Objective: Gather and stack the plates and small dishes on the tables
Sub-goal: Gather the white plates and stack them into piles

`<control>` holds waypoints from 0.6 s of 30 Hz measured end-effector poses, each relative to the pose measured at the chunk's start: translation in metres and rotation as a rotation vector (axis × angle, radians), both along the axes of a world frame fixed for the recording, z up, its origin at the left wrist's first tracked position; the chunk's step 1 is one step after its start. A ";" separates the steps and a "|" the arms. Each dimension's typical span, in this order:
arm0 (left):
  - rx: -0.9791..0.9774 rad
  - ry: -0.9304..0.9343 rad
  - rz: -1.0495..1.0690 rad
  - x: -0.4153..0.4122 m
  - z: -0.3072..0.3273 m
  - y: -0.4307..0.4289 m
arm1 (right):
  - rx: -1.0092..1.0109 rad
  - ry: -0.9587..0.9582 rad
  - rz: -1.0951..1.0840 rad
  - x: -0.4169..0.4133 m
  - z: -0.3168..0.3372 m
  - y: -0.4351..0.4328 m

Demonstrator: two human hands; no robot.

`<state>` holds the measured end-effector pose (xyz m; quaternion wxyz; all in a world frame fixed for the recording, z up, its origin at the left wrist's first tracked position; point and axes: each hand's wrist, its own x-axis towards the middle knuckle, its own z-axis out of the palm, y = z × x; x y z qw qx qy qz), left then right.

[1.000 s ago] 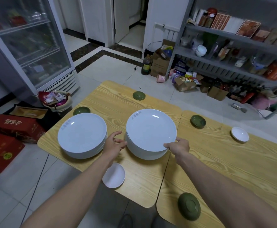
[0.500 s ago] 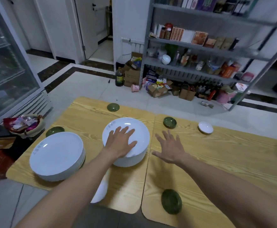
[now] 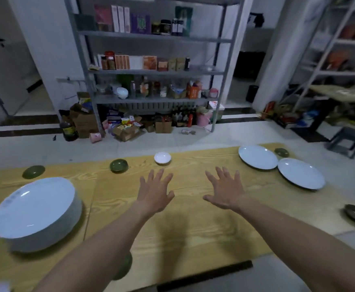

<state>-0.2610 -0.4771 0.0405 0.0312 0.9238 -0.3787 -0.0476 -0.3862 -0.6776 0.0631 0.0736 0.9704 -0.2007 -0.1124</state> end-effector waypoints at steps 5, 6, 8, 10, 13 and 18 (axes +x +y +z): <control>-0.042 -0.002 -0.077 -0.058 0.001 -0.111 | 0.055 -0.025 -0.141 -0.085 0.001 -0.097; -0.033 0.006 -0.101 -0.071 0.001 -0.133 | 0.070 -0.021 -0.163 -0.101 0.001 -0.114; -0.029 0.019 -0.133 -0.091 0.000 -0.169 | 0.095 -0.035 -0.210 -0.126 -0.001 -0.144; -0.042 0.038 -0.140 -0.102 0.001 -0.205 | 0.127 -0.056 -0.256 -0.142 -0.004 -0.173; -0.039 0.061 -0.147 -0.108 -0.004 -0.254 | 0.180 -0.079 -0.306 -0.157 -0.013 -0.213; -0.073 0.131 -0.115 -0.107 -0.033 -0.338 | 0.236 -0.095 -0.368 -0.170 -0.036 -0.288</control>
